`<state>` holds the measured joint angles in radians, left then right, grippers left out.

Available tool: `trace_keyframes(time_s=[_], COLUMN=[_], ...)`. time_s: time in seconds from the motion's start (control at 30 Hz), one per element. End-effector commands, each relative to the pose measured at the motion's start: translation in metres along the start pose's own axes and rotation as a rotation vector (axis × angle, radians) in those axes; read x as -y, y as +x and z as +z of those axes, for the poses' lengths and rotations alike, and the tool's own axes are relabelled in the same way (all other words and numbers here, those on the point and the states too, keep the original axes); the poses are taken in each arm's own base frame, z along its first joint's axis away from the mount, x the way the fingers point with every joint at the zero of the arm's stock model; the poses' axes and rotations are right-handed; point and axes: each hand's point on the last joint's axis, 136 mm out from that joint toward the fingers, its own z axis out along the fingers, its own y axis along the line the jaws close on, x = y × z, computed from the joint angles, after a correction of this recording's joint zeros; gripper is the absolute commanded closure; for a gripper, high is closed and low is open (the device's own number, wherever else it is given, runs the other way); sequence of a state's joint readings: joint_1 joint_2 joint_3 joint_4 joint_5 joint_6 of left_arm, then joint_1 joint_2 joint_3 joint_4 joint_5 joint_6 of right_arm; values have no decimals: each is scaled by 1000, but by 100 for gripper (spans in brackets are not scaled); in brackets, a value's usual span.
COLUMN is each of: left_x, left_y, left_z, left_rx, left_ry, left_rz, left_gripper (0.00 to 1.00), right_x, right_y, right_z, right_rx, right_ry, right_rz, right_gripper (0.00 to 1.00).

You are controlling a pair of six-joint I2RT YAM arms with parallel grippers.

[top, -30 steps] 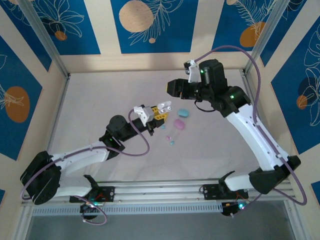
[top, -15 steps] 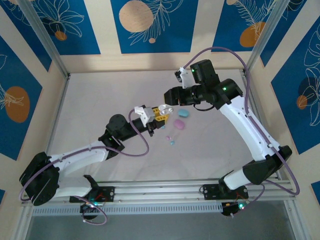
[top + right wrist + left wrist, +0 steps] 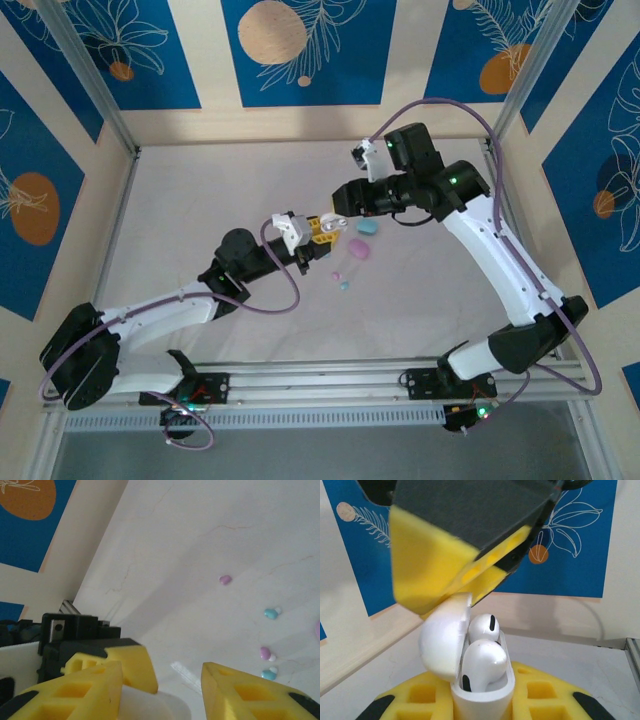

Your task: Insert the wireless bluetooth earbuds into the charging case

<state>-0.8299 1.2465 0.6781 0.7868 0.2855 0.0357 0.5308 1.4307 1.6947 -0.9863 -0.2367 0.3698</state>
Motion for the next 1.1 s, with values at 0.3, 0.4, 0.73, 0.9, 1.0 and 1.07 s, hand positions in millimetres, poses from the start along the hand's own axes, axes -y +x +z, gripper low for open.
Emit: trace_keyframes(time_s=[0.3,0.4,0.73,0.9,1.0,1.07], left_x=[-11,-23,-87,-113,-122,-126], left_y=[-29,-14,88,134,157,171], left_z=[7,8,-19,-30,-28,-25], left_rx=[86,36,-334,-469,-553,-606], left_ry=[-54,-110,-376,-437,-446,-454], left_rz=[2,-65,-559,-837,-925,-957], left_gripper=[82,82,82,84,84,84], right_x=[5,17,67,77,79,81], right_y=[10,2,16,24,27,31], right_z=[-15,-25,-43,-36,-29,-25], right_rx=[23,120,253,230,215,202], right_ry=[41,91,128,102,82,76], right_rz=[22,43,254,319,334,349], right_gripper=[50,46,42,42,42,42])
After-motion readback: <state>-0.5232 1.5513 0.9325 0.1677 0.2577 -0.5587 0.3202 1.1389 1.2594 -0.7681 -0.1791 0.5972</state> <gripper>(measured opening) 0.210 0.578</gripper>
